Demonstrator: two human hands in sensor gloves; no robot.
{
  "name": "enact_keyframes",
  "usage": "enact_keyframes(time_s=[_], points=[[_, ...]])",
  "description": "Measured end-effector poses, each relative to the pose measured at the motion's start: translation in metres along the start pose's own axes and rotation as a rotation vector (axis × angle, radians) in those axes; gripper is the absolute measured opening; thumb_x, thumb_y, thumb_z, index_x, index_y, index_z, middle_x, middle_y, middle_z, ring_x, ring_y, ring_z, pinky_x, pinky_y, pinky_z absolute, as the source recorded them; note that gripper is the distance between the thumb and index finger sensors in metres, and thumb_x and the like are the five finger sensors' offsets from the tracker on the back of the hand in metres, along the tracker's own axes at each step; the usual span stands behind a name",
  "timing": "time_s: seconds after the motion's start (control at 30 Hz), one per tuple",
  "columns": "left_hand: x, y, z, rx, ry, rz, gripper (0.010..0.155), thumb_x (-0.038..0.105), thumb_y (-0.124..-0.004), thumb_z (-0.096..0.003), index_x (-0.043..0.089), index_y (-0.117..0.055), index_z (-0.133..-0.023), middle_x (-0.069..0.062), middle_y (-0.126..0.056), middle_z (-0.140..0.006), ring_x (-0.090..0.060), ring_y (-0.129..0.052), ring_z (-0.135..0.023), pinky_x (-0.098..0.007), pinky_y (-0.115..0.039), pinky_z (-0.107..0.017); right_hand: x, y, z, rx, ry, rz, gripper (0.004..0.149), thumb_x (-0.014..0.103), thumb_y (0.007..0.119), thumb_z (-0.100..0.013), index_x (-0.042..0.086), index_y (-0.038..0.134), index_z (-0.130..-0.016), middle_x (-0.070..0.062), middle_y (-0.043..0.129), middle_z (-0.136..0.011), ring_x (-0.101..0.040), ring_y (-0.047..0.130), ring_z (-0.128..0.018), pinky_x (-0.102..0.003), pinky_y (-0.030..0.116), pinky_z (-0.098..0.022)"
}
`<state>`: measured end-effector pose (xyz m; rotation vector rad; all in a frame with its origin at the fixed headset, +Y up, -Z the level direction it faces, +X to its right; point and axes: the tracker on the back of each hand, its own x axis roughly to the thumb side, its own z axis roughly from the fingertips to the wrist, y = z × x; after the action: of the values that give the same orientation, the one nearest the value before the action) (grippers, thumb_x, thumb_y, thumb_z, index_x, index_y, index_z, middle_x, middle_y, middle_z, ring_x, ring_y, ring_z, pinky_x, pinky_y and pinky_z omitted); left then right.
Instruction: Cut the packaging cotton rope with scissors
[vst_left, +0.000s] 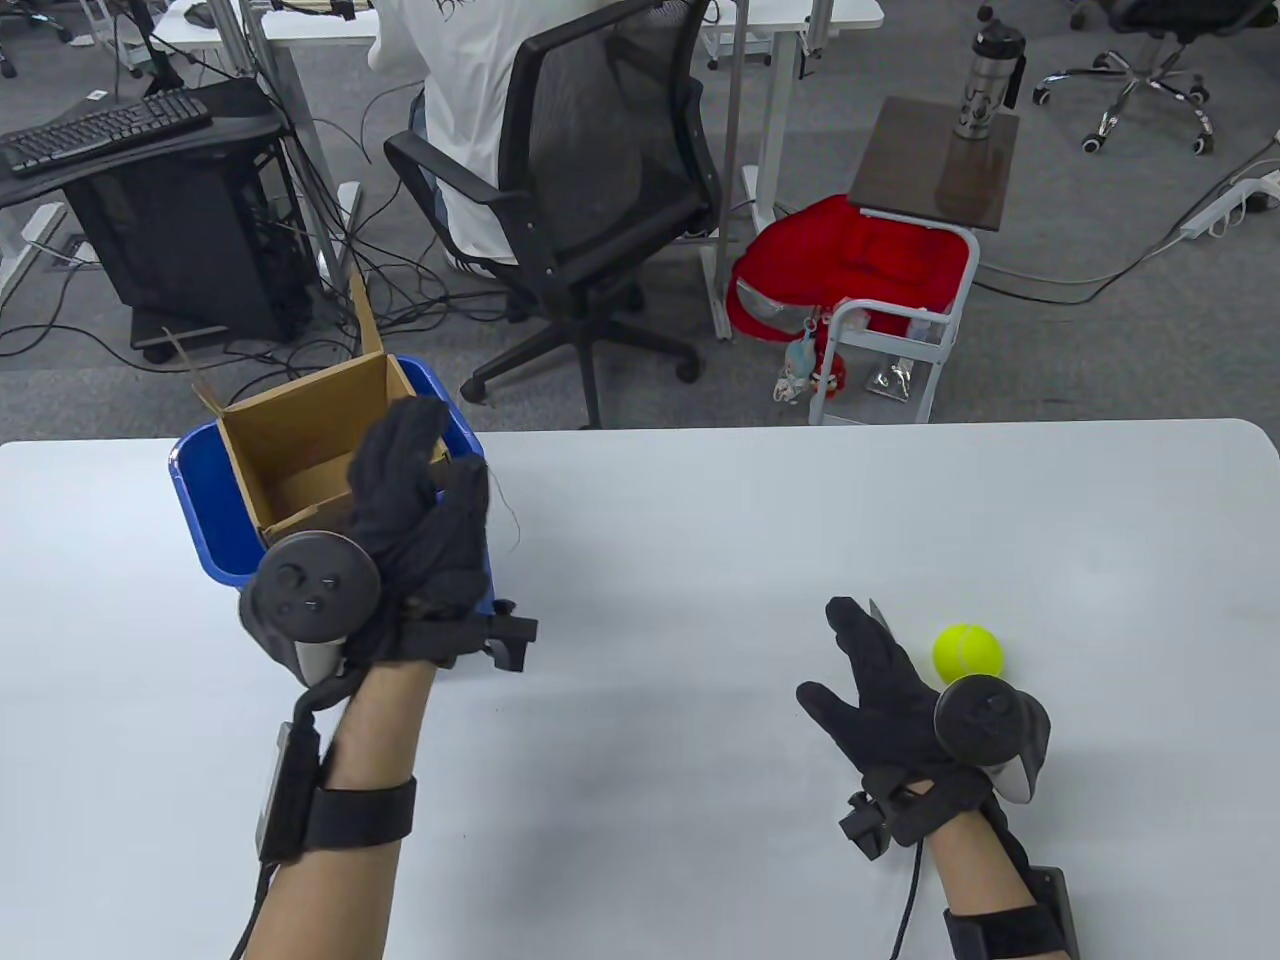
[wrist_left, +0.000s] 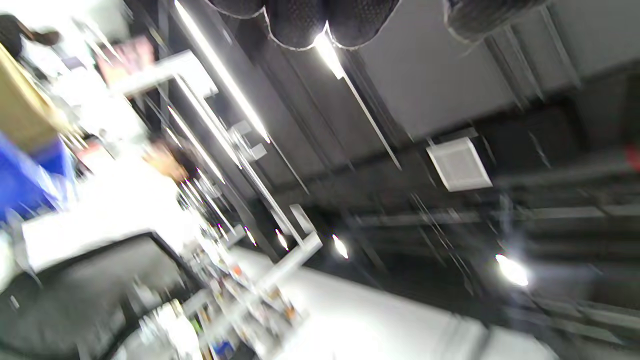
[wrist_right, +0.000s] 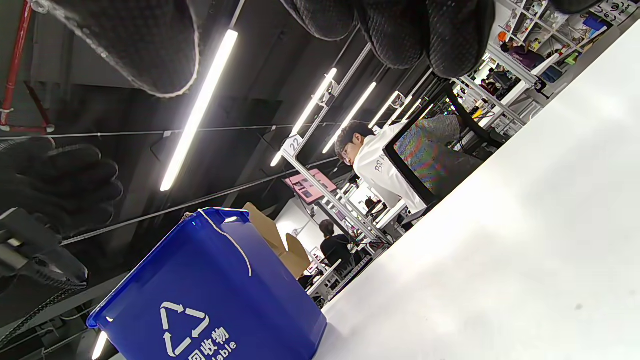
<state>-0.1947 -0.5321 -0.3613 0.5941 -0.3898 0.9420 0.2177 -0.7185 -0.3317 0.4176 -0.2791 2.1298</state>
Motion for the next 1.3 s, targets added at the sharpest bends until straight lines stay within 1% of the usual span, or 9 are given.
enact_keyframes(time_s=[0.13,0.27,0.4,0.47,0.5,0.53,0.6,0.77,1.3], points=[[-0.008,-0.063,0.024,-0.308,-0.047,0.157,0.067,0.047,-0.066,-0.0610,0.012,-0.047,-0.114,-0.026,-0.048,-0.114,-0.057,-0.046,-0.104,-0.074,-0.037,-0.070,0.001,0.000,0.000,0.004,-0.006,0.004,0.088,0.058,0.078,-0.048,0.008,0.046,-0.114,-0.033,0.055,-0.113,-0.060,0.062,-0.094,-0.085,0.043,-0.060],[-0.040,-0.111,0.066,-0.407,0.012,0.224,0.067,0.047,-0.067,-0.0606,0.013,-0.046,-0.114,-0.027,-0.049,-0.114,-0.057,-0.054,-0.101,-0.076,-0.044,-0.067,0.006,-0.002,0.000,-0.007,-0.023,-0.005,0.088,0.058,0.078,-0.048,0.008,0.047,-0.113,-0.033,0.054,-0.113,-0.059,0.062,-0.094,-0.085,0.044,-0.060],[-0.073,-0.136,0.105,-0.444,0.082,0.239,0.067,0.048,-0.067,-0.0606,0.014,-0.046,-0.114,-0.026,-0.050,-0.113,-0.057,-0.057,-0.100,-0.076,-0.046,-0.066,0.009,-0.003,0.000,-0.017,-0.041,-0.007,0.088,0.058,0.078,-0.048,0.008,0.046,-0.113,-0.032,0.054,-0.114,-0.059,0.062,-0.094,-0.085,0.044,-0.060],[-0.081,-0.141,0.115,-0.426,0.106,0.251,0.067,0.048,-0.067,-0.0606,0.014,-0.046,-0.115,-0.026,-0.051,-0.113,-0.057,-0.057,-0.100,-0.076,-0.046,-0.066,0.011,-0.003,0.000,-0.023,-0.050,-0.007,0.088,0.058,0.078,-0.048,0.008,0.047,-0.113,-0.033,0.054,-0.114,-0.059,0.062,-0.094,-0.085,0.045,-0.060],[-0.084,-0.142,0.114,-0.466,0.104,0.249,0.068,0.048,-0.067,-0.0603,0.013,-0.046,-0.114,-0.027,-0.051,-0.112,-0.058,-0.058,-0.098,-0.076,-0.047,-0.065,0.012,-0.002,0.000,-0.026,-0.056,-0.006,0.088,0.058,0.078,-0.048,0.008,0.047,-0.113,-0.033,0.053,-0.114,-0.059,0.062,-0.094,-0.085,0.045,-0.060],[-0.084,-0.141,0.115,-0.486,0.109,0.251,0.068,0.048,-0.066,-0.0610,0.014,-0.043,-0.115,-0.027,-0.048,-0.114,-0.058,-0.056,-0.099,-0.076,-0.046,-0.066,0.013,-0.002,0.000,-0.026,-0.059,-0.005,0.088,0.058,0.078,-0.048,0.008,0.046,-0.113,-0.033,0.053,-0.114,-0.059,0.062,-0.094,-0.085,0.045,-0.060],[-0.082,-0.137,0.115,-0.428,0.089,0.237,0.068,0.048,-0.067,-0.0601,0.013,-0.045,-0.115,-0.027,-0.050,-0.113,-0.057,-0.058,-0.099,-0.076,-0.048,-0.065,0.016,-0.002,0.001,-0.034,-0.069,0.003,0.088,0.058,0.077,-0.048,0.008,0.046,-0.113,-0.033,0.052,-0.114,-0.059,0.062,-0.094,-0.085,0.046,-0.060],[-0.076,-0.136,0.121,-0.460,0.084,0.254,0.068,0.048,-0.067,-0.0604,0.013,-0.044,-0.115,-0.027,-0.049,-0.113,-0.057,-0.057,-0.099,-0.076,-0.047,-0.065,0.023,0.000,0.001,-0.044,-0.099,0.039,0.088,0.059,0.077,-0.048,0.008,0.046,-0.113,-0.033,0.050,-0.115,-0.059,0.061,-0.094,-0.084,0.048,-0.059],[-0.070,-0.125,0.113,-0.409,0.065,0.274,0.067,0.048,-0.066,-0.0607,0.014,-0.045,-0.115,-0.026,-0.049,-0.114,-0.057,-0.056,-0.100,-0.075,-0.047,-0.066,0.017,0.003,0.002,-0.029,-0.088,0.055,0.087,0.058,0.077,-0.049,0.009,0.045,-0.113,-0.032,0.048,-0.115,-0.059,0.058,-0.095,-0.084,0.046,-0.060]])
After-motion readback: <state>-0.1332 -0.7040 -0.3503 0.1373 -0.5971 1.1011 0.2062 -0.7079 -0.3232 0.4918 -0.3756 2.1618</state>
